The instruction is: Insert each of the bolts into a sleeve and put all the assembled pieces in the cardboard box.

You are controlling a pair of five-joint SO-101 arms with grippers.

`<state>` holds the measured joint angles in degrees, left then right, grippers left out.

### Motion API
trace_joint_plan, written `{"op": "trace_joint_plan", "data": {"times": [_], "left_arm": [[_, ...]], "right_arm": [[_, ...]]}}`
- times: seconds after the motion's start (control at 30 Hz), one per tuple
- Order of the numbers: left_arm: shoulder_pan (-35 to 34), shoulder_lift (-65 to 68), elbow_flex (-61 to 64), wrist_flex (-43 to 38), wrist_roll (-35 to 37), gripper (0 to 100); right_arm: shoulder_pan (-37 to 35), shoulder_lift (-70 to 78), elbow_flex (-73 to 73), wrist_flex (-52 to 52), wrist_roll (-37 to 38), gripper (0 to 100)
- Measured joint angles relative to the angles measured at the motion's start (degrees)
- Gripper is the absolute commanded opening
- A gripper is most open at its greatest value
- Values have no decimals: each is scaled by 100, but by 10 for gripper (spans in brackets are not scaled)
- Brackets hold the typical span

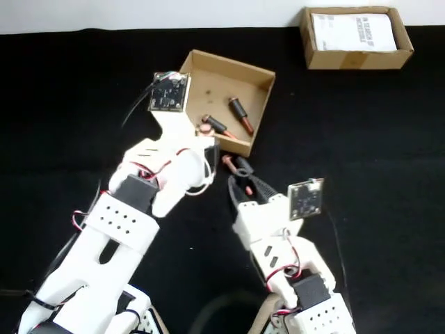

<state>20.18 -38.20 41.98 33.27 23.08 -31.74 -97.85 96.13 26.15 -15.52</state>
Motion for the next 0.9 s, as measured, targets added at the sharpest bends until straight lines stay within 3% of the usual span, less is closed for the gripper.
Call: {"op": "trace_joint_plan", "data": {"times": [0.07,0.2,0.4,0.9], "left_arm": [[79,0,26,-492,0,8],[369,-9,26,-738,-35,8],[870,-26,0,-484,-844,8],[879,-571,0,-360,-967,8]], "right_arm": [[-105,0,0,88,0,8],[-132,0,0,114,0,8],[-149,0,0,114,0,8],[-149,0,0,114,0,8]]}}
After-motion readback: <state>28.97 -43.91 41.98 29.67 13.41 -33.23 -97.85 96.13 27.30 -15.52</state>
